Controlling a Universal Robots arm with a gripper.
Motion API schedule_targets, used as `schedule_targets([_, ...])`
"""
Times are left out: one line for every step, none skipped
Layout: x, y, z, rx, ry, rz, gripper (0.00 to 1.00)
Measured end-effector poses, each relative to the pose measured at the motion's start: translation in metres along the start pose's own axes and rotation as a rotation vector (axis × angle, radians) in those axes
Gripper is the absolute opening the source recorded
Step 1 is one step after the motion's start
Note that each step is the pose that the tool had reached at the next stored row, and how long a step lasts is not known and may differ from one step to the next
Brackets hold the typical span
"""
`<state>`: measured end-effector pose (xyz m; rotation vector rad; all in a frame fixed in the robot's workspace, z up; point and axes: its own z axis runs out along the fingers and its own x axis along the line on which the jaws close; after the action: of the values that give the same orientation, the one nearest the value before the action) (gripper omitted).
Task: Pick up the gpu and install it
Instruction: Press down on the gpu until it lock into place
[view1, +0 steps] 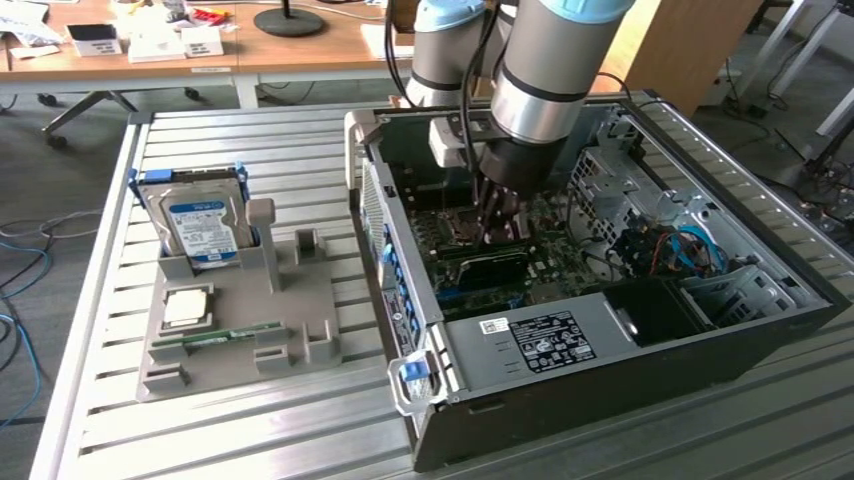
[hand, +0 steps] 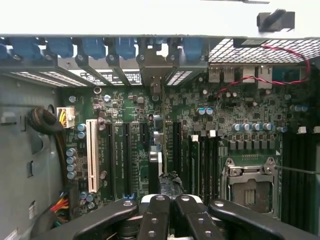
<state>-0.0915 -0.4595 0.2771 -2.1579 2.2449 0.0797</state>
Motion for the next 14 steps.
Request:
schedule_targets([0.0001, -0.0001, 0.0016, 0.0000, -0.0001, 0.000, 0.11])
schedule_targets([0.0002, -0.0001, 0.0027, 0.0000, 0.0000, 0.000, 0.11])
schedule_targets([0.0002, -0.0001, 0.0027, -0.0001, 0.0001, 0.000, 0.11])
schedule_targets([0.0002, -0.0001, 0.0027, -0.0001, 0.0001, 0.000, 0.11])
schedule_targets([0.0002, -0.0001, 0.0027, -0.0001, 0.0001, 0.000, 0.11])
schedule_targets([0.0002, -0.0001, 0.0027, -0.0001, 0.0001, 0.000, 0.11])
schedule_targets([0.0002, -0.0001, 0.0034, 0.0001, -0.0002, 0.000, 0.11])
schedule_targets([0.0002, -0.0002, 0.0045, 0.0001, -0.0002, 0.000, 0.11])
schedule_targets([0.0003, -0.0001, 0.0051, 0.0000, -0.0001, 0.000, 0.11])
schedule_targets([0.0003, -0.0001, 0.0053, -0.0001, 0.0002, 0.000, 0.11])
schedule_targets([0.0003, -0.0001, 0.0054, -0.0001, 0.0002, 0.000, 0.11])
schedule_targets([0.0003, -0.0001, 0.0054, -0.0002, 0.0003, 0.000, 0.11])
schedule_targets([-0.0001, -0.0002, 0.0057, 0.0000, -0.0001, 0.000, 0.11])
schedule_targets([-0.0006, -0.0002, 0.0059, 0.0002, -0.0002, 0.000, 0.11])
